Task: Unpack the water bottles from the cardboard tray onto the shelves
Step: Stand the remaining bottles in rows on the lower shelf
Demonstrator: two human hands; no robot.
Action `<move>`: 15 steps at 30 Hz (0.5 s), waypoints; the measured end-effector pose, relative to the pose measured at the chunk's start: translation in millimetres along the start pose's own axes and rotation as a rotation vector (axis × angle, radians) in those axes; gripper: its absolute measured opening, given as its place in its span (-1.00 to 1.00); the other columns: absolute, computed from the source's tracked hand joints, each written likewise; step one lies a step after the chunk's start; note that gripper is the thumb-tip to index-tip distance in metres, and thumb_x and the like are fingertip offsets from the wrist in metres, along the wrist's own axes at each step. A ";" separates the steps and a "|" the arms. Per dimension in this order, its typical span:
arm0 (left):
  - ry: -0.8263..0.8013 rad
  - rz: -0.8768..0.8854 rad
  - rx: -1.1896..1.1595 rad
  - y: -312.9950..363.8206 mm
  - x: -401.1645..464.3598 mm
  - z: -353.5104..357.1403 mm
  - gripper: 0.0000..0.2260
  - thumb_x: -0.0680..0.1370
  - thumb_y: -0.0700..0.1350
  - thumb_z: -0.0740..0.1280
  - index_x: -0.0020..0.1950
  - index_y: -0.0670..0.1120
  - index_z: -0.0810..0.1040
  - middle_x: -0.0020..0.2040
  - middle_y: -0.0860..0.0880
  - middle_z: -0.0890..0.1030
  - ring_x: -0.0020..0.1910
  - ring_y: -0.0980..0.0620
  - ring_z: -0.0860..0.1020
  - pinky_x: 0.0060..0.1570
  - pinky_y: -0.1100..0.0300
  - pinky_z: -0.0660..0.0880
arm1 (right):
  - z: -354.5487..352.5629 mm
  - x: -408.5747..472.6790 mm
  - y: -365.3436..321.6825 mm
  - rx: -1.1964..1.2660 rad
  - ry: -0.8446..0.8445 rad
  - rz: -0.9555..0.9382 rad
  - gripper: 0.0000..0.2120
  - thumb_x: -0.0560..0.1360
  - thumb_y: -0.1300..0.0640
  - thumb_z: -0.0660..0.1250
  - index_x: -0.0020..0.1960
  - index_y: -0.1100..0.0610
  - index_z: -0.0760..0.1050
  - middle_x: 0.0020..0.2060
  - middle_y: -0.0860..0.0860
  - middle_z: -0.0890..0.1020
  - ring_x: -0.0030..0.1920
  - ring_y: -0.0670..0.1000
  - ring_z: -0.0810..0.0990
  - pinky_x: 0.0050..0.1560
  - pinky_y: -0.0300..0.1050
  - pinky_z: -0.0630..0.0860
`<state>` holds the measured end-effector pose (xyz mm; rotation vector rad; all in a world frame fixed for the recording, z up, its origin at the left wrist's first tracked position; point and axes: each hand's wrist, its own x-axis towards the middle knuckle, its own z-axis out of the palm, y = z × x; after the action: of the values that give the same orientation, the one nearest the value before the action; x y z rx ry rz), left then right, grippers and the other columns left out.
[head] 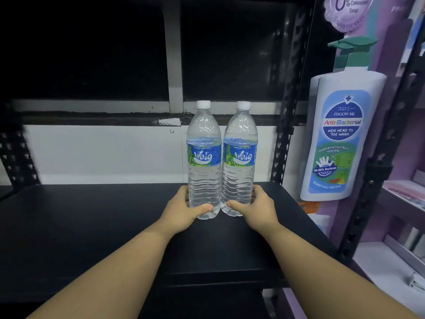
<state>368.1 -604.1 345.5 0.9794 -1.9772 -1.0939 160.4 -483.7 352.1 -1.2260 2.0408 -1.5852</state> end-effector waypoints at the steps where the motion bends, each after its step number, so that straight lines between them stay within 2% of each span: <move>1: -0.006 -0.003 0.003 -0.8 7.8 0.8 -0.29 0.27 0.24 0.63 0.35 0.17 0.46 0.24 0.21 0.66 0.18 0.20 0.65 0.30 0.01 0.58 | 1.3 7.7 1.3 -0.001 -0.006 0.002 -0.38 0.29 0.03 0.70 0.27 0.01 0.53 0.02 -0.18 0.70 0.01 -0.25 0.66 -0.04 -0.32 0.54; 4: -0.012 -0.009 0.017 -5.2 33.1 4.7 -0.24 0.26 0.30 0.60 0.39 0.17 0.44 0.26 0.21 0.65 0.21 0.17 0.64 0.31 -0.02 0.57 | 5.4 30.4 3.6 -0.014 -0.018 0.007 -0.40 0.32 0.02 0.69 0.27 0.01 0.52 0.03 -0.18 0.69 0.00 -0.25 0.64 -0.07 -0.32 0.51; 11: 0.030 -0.029 0.047 -8.0 80.4 20.1 -0.15 0.26 0.36 0.53 0.47 0.15 0.35 0.36 0.14 0.59 0.31 0.08 0.59 0.36 -0.08 0.52 | 13.7 60.2 12.5 -0.048 0.027 -0.005 -0.48 0.41 0.00 0.63 0.27 -0.03 0.48 0.01 -0.20 0.63 0.06 -0.10 0.64 0.06 -0.18 0.52; 15: 0.071 -0.022 0.103 -11.3 86.9 28.1 -0.31 0.43 0.28 0.52 0.46 0.13 0.32 0.34 0.15 0.57 0.29 0.06 0.58 0.32 -0.06 0.53 | 18.5 61.8 18.4 -0.053 0.031 -0.003 -0.40 0.45 -0.03 0.58 0.37 -0.01 0.36 0.11 -0.15 0.61 0.11 -0.08 0.60 0.08 -0.18 0.48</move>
<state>305.2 -671.0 340.0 1.0822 -1.9857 -0.9632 127.4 -541.7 345.6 -1.2308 2.1133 -1.5705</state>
